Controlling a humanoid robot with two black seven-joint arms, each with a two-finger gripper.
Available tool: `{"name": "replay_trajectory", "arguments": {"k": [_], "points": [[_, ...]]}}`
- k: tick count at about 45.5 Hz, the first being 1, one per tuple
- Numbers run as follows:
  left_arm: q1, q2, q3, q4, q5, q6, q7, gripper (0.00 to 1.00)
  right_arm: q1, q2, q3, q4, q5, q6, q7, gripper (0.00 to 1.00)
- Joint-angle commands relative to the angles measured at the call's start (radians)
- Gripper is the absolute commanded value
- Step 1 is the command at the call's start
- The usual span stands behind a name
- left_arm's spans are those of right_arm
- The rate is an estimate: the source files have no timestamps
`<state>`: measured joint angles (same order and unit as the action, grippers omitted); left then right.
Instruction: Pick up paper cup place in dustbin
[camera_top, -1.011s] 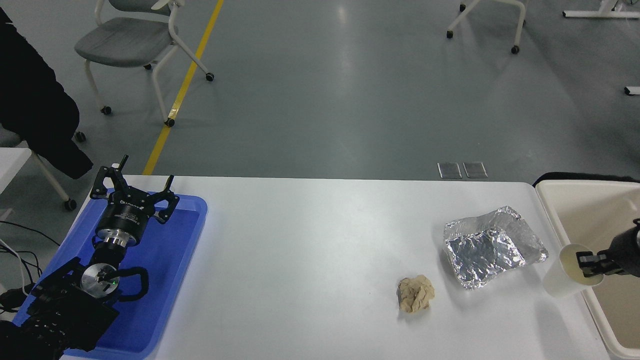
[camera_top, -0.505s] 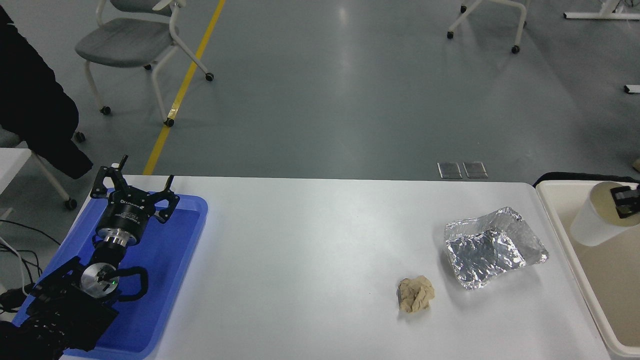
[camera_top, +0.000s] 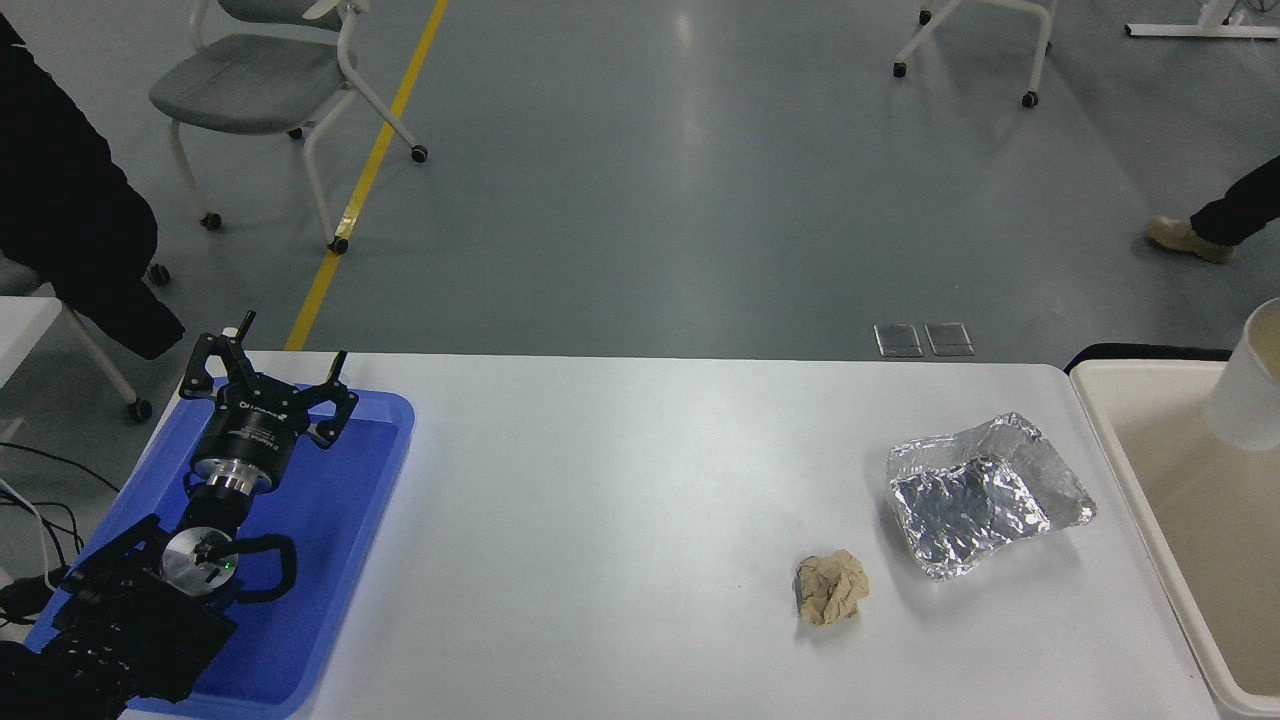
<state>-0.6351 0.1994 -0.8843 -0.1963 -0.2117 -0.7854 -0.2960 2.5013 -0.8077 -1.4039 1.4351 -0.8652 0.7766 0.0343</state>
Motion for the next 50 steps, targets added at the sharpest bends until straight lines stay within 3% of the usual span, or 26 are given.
{"name": "replay_trajectory", "arguments": {"k": [1,14,20,27,38,50], "points": [[0.000,0.000,0.001,-0.002,0.000,0.000,0.000,1.00,0.016,-0.042,-0.017,-0.042,-0.063,0.009,-0.001,0.00],[-0.001,0.000,0.001,0.001,0.000,0.000,-0.002,1.00,-0.219,-0.220,0.031,-0.312,-0.158,-0.040,0.003,0.00],[-0.001,0.000,0.001,0.001,0.000,0.000,-0.002,1.00,-0.479,-0.303,0.161,-0.478,-0.166,-0.179,0.007,0.00],[-0.001,0.000,0.001,0.001,0.000,0.000,-0.002,1.00,-0.899,-0.298,0.414,-0.642,-0.158,-0.359,0.018,0.00],[-0.001,0.000,0.001,0.001,0.000,0.000,-0.002,1.00,-1.568,-0.122,0.943,-0.915,-0.117,-0.576,0.018,0.00],[-0.001,0.000,0.001,0.001,0.000,0.000,-0.002,1.00,-1.785,0.119,1.132,-1.153,-0.042,-0.625,0.016,0.00]]}}
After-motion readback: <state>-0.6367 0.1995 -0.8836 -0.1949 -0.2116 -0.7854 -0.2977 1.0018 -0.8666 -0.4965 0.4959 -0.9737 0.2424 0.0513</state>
